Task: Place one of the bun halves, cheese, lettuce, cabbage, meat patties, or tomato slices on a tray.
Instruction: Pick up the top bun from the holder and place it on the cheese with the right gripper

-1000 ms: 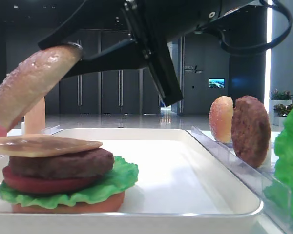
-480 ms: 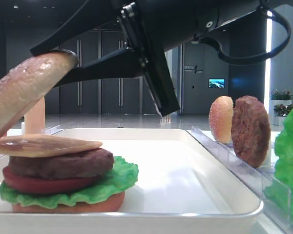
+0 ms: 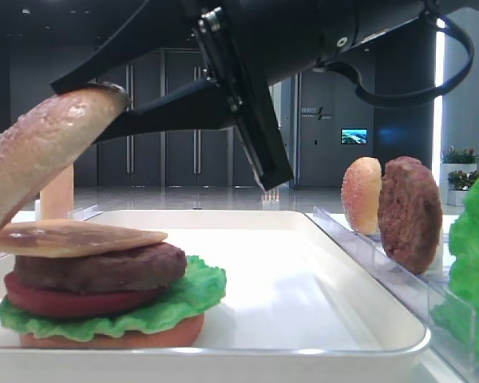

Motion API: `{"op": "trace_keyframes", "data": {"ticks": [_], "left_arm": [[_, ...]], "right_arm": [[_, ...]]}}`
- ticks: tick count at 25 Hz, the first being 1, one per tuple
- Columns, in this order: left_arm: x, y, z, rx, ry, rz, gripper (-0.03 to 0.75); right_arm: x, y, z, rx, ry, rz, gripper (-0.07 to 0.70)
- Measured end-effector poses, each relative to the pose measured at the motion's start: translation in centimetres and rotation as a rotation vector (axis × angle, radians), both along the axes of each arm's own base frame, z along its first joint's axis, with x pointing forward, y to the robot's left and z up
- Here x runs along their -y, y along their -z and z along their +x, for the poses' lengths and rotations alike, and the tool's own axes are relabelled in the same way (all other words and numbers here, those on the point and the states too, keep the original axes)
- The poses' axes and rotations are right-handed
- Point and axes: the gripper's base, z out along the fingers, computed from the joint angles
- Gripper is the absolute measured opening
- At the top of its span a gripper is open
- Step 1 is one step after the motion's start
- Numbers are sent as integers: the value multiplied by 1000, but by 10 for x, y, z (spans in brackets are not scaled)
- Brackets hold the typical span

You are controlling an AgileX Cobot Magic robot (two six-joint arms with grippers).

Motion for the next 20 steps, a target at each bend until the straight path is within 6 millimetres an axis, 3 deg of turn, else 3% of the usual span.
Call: {"op": "trace_keyframes", "data": {"ticks": [20], "left_arm": [[0, 0, 0, 0, 0, 0, 0]], "right_arm": [[7, 5, 2, -12, 20, -14, 196]]}}
